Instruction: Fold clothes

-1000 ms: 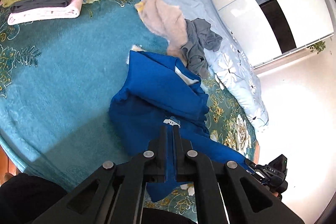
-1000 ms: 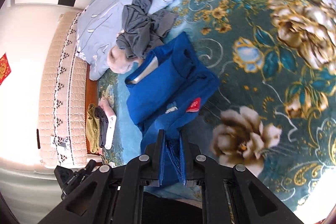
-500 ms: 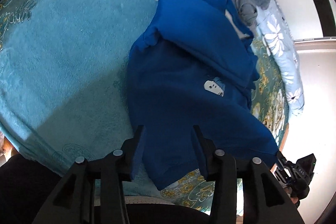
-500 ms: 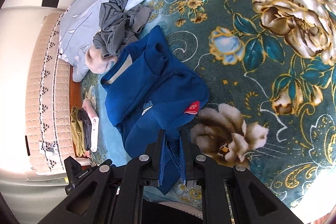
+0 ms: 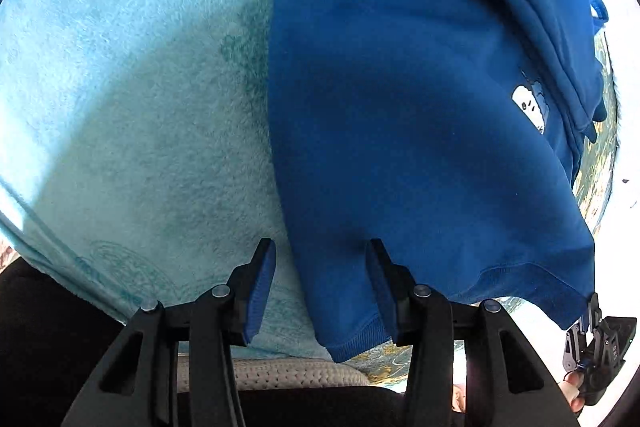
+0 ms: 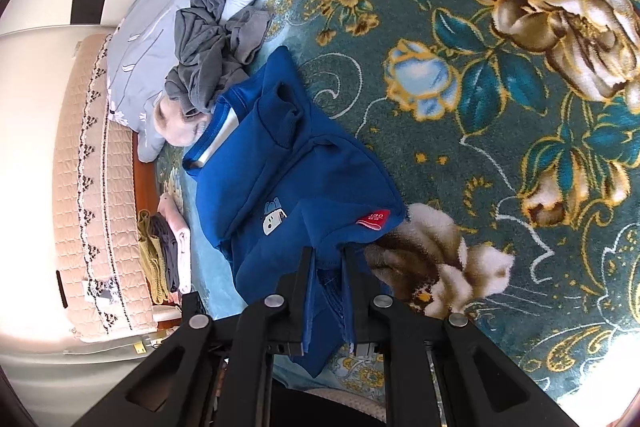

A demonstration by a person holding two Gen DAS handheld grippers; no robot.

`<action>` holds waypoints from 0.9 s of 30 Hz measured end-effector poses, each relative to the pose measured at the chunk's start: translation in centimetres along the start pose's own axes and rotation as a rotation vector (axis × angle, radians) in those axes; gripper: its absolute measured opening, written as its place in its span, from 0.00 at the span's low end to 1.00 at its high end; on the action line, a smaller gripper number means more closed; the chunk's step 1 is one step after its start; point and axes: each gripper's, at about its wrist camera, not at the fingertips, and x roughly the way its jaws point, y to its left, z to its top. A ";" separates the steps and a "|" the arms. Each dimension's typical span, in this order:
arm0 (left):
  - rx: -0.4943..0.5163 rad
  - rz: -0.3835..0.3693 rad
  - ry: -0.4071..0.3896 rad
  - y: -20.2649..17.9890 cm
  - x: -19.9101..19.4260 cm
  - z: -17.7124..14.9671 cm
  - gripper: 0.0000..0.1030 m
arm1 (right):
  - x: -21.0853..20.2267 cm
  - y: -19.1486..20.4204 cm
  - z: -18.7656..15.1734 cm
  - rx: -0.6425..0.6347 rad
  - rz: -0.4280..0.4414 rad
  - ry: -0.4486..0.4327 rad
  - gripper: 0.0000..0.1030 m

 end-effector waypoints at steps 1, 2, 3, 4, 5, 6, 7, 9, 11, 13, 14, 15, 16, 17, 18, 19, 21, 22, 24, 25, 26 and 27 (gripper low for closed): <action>0.002 0.006 0.003 -0.1 0.2 -0.1 0.45 | 0.1 0.0 0.0 0.000 0.001 0.001 0.13; 0.005 0.012 0.006 -0.2 0.4 -0.2 0.44 | 0.1 0.0 0.1 0.000 0.001 0.001 0.13; 0.008 0.020 0.008 -0.3 0.5 -0.3 0.41 | 0.2 0.0 0.1 0.000 0.002 0.002 0.13; 0.011 0.028 0.010 -0.4 0.7 -0.4 0.37 | 0.3 -0.1 0.2 0.000 0.003 0.003 0.13; 0.013 0.034 0.012 -0.4 0.8 -0.5 0.35 | 0.3 -0.1 0.2 0.001 0.003 0.004 0.13; 0.011 0.035 0.012 -0.4 0.8 -0.6 0.30 | 0.4 -0.2 0.2 0.003 0.003 0.004 0.13; 0.011 0.034 0.012 -0.4 0.9 -0.7 0.25 | 0.4 -0.2 0.2 0.004 0.003 0.005 0.13; 0.016 0.022 0.005 -0.4 0.7 -1.0 0.13 | 0.5 -0.2 0.2 0.005 0.002 0.007 0.13; 0.025 0.011 -0.010 -0.5 0.5 -1.4 0.08 | 0.6 0.1 0.2 0.000 0.000 0.009 0.13; 0.031 0.001 -0.037 -0.6 -0.1 -1.8 0.06 | 0.6 0.5 0.2 -0.011 -0.001 0.011 0.13; 0.032 -0.010 -0.055 -0.6 -0.6 -2.1 0.06 | 0.4 0.8 0.2 -0.020 -0.001 0.010 0.13; 0.029 -0.033 -0.083 -0.4 -1.3 -2.3 0.06 | 0.3 1.0 0.1 -0.028 -0.001 0.008 0.13; 0.027 -0.054 -0.113 -0.3 -2.1 -2.6 0.06 | 0.1 1.2 0.1 -0.035 0.000 0.005 0.13; 0.031 -0.072 -0.147 -0.2 -3.1 -3.0 0.06 | -0.1 1.4 0.1 -0.042 0.001 0.002 0.13; 0.042 -0.087 -0.180 -0.2 -4.2 -3.5 0.06 | -0.3 1.6 0.0 -0.046 0.005 0.002 0.13; 0.053 -0.104 -0.213 -0.2 -5.2 -4.0 0.05 | -0.5 1.8 0.0 -0.050 0.009 0.002 0.13; 0.077 -0.146 -0.270 0.1 -7.5 -5.2 0.05 | -0.8 2.0 -0.2 -0.050 0.026 0.009 0.13; 0.089 -0.168 -0.295 0.3 -8.6 -5.8 0.05 | -1.0 2.1 -0.3 -0.049 0.033 0.012 0.13; 0.112 -0.213 -0.340 1.1 -10.6 -7.1 0.05 | -1.4 2.2 -0.5 -0.047 0.045 0.017 0.13; 0.122 -0.235 -0.358 1.5 -11.5 -7.7 0.05 | -1.6 2.2 -0.6 -0.045 0.049 0.019 0.13; 0.127 -0.253 -0.363 1.9 -12.1 -8.2 0.05 | -1.8 2.2 -0.7 -0.047 0.045 0.023 0.13; 0.131 -0.267 -0.365 2.2 -12.6 -8.7 0.05 | -2.1 2.3 -0.8 -0.048 0.041 0.026 0.13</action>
